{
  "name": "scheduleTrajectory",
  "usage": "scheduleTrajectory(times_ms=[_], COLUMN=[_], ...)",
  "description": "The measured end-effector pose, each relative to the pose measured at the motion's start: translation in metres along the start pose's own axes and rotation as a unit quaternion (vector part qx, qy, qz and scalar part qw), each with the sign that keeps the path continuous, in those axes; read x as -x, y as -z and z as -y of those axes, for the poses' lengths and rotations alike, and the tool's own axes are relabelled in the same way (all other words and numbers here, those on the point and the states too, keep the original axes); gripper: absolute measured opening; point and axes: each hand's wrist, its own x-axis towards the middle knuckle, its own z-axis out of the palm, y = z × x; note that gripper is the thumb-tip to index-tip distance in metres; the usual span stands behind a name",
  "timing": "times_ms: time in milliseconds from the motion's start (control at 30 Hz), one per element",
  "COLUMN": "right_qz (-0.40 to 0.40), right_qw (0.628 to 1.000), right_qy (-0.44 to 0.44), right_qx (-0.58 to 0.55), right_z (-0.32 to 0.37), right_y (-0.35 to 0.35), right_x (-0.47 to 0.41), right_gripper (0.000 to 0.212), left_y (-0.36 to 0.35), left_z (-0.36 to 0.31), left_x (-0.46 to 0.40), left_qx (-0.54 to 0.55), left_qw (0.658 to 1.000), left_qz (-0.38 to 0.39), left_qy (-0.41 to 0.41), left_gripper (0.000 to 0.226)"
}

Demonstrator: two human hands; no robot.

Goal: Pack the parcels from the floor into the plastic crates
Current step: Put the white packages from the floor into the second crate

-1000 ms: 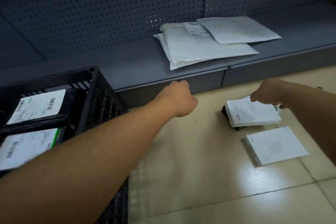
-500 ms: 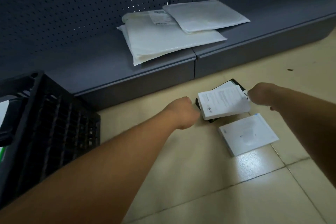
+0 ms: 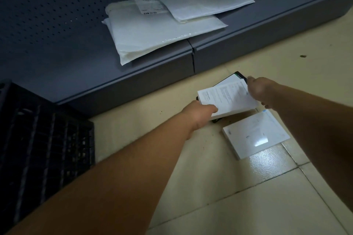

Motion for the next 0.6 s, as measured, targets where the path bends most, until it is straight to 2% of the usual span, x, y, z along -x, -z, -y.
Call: scheduleTrajectory(times_ms=[67,233,400,600], right_qz=[-0.015,-0.011,-0.019,-0.036], right_qw=[0.999,0.999,0.994,0.987], right_qy=[0.001,-0.011,-0.018,0.019], right_qx=[-0.042,-0.051,-0.108,-0.153], right_z=[0.0,0.002,0.008,0.028], right_y=[-0.004,-0.007,-0.006,-0.005], right_x=[-0.008,-0.008,-0.005,0.001], right_gripper=[0.048,0.063,0.057,0.065], left_y=[-0.002,-0.005,0.001,0.031], left_z=[0.0,0.003,0.007,0.008], left_x=[-0.002,-0.002,0.003,0.016], left_qx=[0.029,0.107,0.166,0.201], left_qw=[1.0,0.994,0.985,0.977], left_qz=[0.0,-0.017,-0.033,-0.066], left_qy=[0.01,0.035,0.039,0.02], left_gripper=[0.046,0.044,0.017,0.022])
